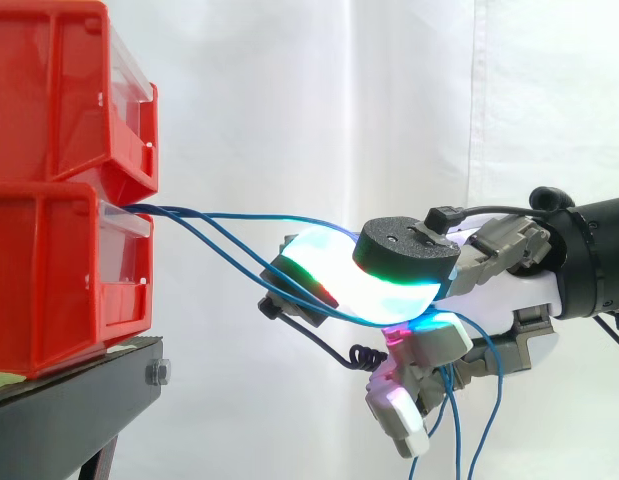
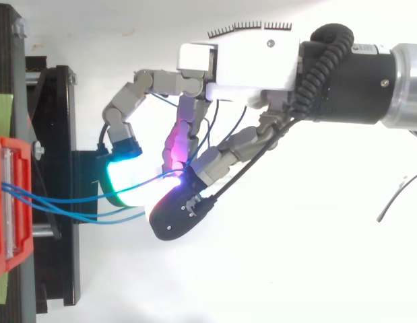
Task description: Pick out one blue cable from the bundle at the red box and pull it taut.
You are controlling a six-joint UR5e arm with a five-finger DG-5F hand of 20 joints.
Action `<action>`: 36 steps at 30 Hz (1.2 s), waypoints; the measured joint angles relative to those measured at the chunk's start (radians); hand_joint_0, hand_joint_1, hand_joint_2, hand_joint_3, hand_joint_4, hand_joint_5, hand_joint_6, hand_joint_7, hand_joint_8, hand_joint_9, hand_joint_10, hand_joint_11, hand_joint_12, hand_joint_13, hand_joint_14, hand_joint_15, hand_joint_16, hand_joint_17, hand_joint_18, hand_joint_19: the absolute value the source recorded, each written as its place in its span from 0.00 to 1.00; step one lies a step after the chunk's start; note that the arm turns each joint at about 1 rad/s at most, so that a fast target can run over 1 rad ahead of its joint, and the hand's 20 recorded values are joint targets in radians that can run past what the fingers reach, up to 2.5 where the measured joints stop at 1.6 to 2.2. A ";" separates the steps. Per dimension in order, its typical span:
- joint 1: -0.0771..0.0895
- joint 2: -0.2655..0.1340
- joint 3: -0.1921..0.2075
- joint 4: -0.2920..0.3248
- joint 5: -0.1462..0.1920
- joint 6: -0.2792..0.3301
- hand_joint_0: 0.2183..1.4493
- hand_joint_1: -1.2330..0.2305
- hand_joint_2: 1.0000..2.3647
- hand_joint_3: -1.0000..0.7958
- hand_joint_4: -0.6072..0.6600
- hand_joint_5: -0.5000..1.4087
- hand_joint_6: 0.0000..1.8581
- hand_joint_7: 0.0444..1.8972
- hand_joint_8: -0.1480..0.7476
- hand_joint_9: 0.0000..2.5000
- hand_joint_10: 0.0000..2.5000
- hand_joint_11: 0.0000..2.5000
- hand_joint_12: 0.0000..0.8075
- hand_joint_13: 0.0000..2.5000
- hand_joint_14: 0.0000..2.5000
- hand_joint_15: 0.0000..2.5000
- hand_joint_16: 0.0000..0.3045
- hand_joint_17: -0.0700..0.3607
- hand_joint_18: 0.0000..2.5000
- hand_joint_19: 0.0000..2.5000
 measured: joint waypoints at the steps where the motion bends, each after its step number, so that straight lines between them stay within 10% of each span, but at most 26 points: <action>1: 0.000 0.000 0.000 0.000 0.000 0.000 0.53 0.22 0.01 0.33 0.18 0.20 0.54 0.52 0.35 0.54 0.01 0.33 0.33 0.42 0.01 0.25 0.12 0.35 0.34 0.28; 36: 0.000 0.000 0.000 0.002 0.000 0.000 0.43 0.20 0.00 0.28 0.31 0.17 0.52 0.33 0.34 0.46 0.01 0.31 0.35 0.39 0.01 0.23 0.12 0.36 0.35 0.24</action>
